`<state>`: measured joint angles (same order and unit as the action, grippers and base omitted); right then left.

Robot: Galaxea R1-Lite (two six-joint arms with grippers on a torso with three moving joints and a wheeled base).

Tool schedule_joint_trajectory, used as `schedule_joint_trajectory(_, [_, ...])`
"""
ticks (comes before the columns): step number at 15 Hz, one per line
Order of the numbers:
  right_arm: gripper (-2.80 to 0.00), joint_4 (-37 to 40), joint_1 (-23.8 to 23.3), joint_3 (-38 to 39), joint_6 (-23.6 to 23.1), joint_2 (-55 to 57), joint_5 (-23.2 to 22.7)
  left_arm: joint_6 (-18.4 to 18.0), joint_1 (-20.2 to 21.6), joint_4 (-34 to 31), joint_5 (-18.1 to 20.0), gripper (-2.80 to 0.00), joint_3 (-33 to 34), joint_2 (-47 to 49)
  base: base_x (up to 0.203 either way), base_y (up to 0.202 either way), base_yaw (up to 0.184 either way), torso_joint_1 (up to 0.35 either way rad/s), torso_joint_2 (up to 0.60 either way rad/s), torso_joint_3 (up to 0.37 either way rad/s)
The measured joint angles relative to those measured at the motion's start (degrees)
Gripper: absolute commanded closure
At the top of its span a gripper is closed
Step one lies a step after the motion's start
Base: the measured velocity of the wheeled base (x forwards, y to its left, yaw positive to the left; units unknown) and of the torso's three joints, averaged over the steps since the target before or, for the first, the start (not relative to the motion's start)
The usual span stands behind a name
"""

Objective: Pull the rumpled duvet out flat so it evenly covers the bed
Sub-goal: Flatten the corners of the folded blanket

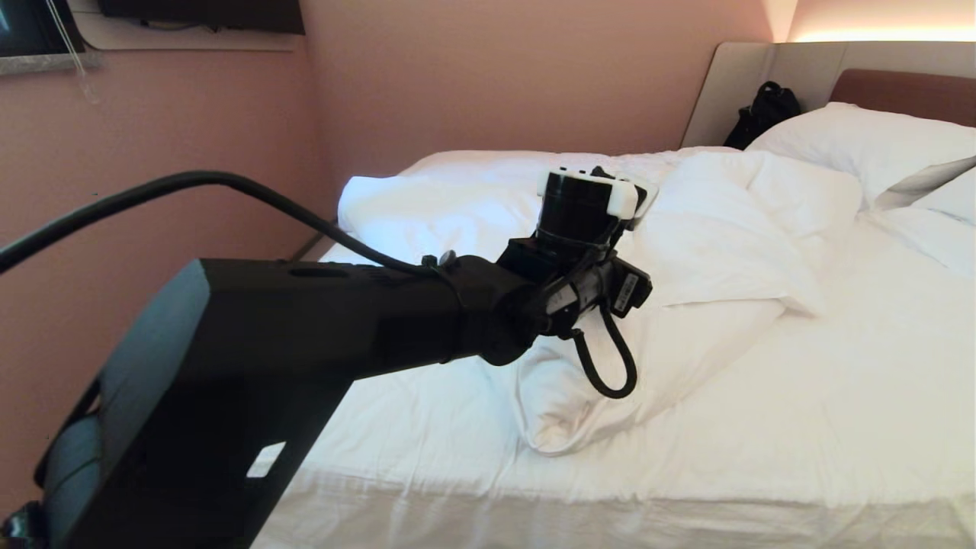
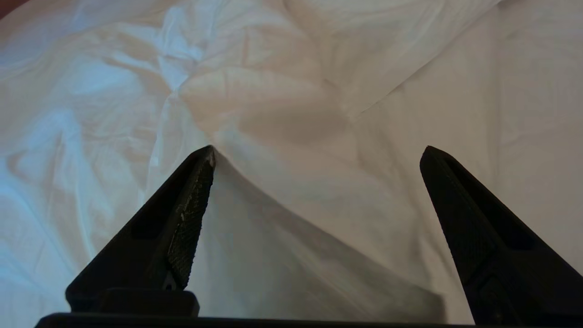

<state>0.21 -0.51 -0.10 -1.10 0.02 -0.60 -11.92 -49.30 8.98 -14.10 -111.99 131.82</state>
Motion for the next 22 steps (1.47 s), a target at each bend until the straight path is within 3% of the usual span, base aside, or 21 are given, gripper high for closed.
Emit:
schedule_joint_trajectory(12, [0.00, 0.0, 0.0, 0.0, 0.0, 0.0, 0.0, 0.1, 4.0, -0.7, -3.8, -2.80, 0.0, 4.4, 0.000, 0.000, 0.000, 0.000, 0.00, 0.000])
schedule_joint_trajectory(13, [0.00, 0.0, 0.0, 0.0, 0.0, 0.0, 0.0, 0.1, 4.0, -0.7, -3.8, 0.00, 0.0, 4.5, 0.000, 0.000, 0.000, 0.000, 0.00, 0.000])
schedule_joint_trajectory(22, [0.00, 0.0, 0.0, 0.0, 0.0, 0.0, 0.0, 0.5, 4.0, -0.3, -4.5, 0.00, 1.8, 3.8, 0.000, 0.000, 0.000, 0.000, 0.00, 0.000])
